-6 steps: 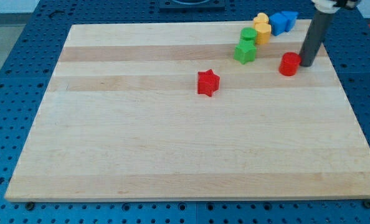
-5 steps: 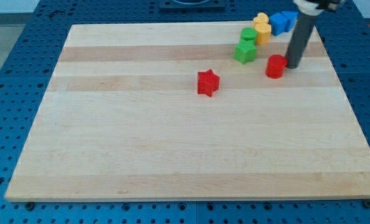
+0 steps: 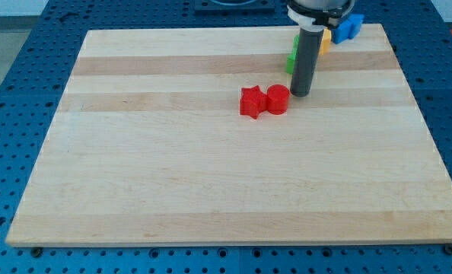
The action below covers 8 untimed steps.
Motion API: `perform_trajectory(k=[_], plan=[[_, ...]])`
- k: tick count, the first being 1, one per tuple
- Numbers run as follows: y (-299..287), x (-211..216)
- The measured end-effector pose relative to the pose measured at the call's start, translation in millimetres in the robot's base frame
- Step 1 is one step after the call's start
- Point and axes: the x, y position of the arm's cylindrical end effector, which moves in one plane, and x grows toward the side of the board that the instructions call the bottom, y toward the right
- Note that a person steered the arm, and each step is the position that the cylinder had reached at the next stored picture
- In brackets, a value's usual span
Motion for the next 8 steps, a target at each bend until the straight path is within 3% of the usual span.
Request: perform_trajectory(k=[2,4,7,8], plan=[[84,-13],[176,-71],[203,-180],[199,-180]])
